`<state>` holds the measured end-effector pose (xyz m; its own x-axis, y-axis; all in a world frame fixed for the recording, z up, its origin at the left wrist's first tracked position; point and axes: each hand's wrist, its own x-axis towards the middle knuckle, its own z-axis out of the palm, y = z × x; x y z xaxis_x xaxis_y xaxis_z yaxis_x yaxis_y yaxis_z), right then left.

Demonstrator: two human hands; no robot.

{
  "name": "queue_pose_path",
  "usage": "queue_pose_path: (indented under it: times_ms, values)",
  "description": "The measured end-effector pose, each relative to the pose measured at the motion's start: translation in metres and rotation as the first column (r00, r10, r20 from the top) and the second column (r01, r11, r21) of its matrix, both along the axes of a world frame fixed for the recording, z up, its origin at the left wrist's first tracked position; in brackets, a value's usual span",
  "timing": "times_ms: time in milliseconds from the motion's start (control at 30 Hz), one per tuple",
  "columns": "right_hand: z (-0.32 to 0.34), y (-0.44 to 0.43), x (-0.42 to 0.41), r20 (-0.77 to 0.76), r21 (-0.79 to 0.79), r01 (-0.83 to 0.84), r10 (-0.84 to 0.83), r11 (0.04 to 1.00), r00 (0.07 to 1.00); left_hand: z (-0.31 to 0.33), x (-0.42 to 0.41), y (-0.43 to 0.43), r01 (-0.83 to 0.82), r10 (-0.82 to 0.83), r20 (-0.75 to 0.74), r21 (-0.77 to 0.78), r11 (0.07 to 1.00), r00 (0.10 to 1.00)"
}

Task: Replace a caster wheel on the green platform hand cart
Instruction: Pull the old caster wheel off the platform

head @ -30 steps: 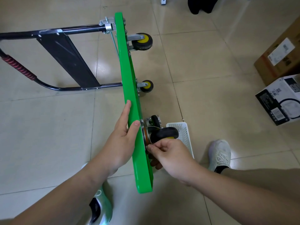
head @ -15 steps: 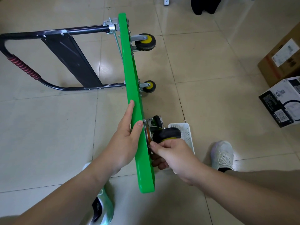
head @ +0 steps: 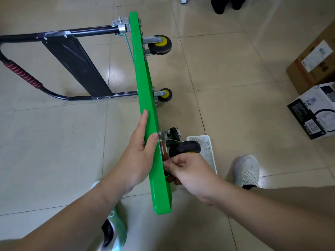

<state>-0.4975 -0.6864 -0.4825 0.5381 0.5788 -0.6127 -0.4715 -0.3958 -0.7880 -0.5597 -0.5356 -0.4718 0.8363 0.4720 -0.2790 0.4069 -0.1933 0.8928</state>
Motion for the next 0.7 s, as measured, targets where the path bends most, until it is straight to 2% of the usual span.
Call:
queue_pose_path:
  times_ms: [233, 500, 700]
  values:
    - [-0.0013, -0.0019, -0.0021, -0.072, 0.022, 0.086, -0.084, 0.996, 0.994, 0.0023, 0.0003, 0.0004, 0.015, -0.015, 0.005, -0.009, 1.000, 1.000]
    - [0.0006, 0.0012, -0.0028, -0.085, 0.002, 0.175, -0.174, 0.985, 0.981, 0.0000, 0.0013, -0.0013, 0.018, -0.018, -0.005, 0.014, 1.000, 1.000]
    - [-0.0053, -0.0024, -0.0062, 0.002, 0.022, 0.190, -0.190, 0.982, 0.982, 0.0015, 0.0030, -0.0021, 0.010, -0.009, -0.008, 0.033, 0.999, 1.000]
